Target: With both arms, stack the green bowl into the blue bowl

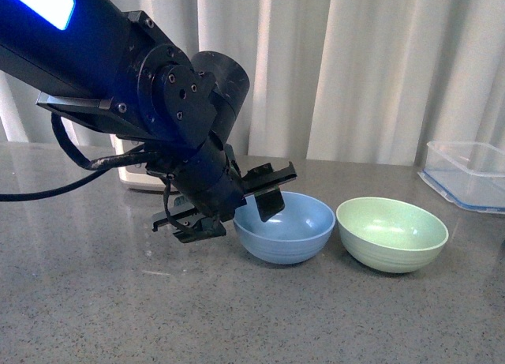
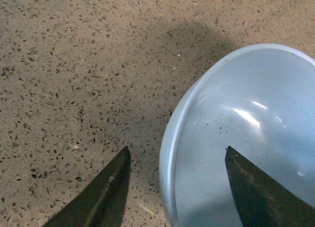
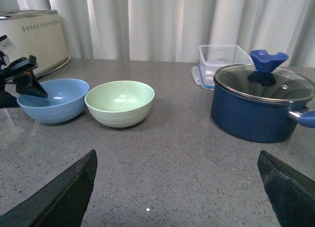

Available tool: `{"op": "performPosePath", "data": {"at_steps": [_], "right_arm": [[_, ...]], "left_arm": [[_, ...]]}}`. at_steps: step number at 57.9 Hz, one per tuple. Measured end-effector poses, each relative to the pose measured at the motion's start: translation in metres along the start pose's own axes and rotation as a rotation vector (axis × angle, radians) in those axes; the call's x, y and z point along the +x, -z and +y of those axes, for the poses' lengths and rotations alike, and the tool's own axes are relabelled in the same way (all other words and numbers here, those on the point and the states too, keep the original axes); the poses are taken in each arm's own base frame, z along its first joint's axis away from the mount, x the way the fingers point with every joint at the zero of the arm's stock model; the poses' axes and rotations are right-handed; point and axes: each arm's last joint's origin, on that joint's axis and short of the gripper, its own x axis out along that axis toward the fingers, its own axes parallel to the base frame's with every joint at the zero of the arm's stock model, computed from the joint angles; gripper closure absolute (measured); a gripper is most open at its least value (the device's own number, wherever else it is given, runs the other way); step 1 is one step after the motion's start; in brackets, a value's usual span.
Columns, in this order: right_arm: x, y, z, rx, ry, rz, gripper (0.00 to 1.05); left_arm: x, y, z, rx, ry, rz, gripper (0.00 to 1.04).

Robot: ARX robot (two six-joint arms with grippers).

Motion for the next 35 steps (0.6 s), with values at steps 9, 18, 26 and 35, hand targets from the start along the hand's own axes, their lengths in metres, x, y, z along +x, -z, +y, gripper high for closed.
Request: {"op": "performPosePath", "data": {"at_steps": [9, 18, 26, 35], "right_arm": [[0.0, 0.0, 0.0, 0.0, 0.0, 0.0, 0.1], [0.0, 0.0, 0.0, 0.0, 0.0, 0.0, 0.1], [0.0, 0.0, 0.0, 0.0, 0.0, 0.0, 0.1], [0.0, 0.0, 0.0, 0.0, 0.0, 0.0, 0.1]], "left_arm": [[-0.03, -0.009, -0.004, 0.041, 0.049, -0.124, 0.1], [-0.085, -0.034, -0.015, 0.093, 0.075, -0.367, 0.08], [-0.109, -0.004, 0.031, 0.259, -0.093, -0.786, 0.39], [-0.136, 0.043, 0.086, 0.32, -0.138, -0.803, 0.7]]}}
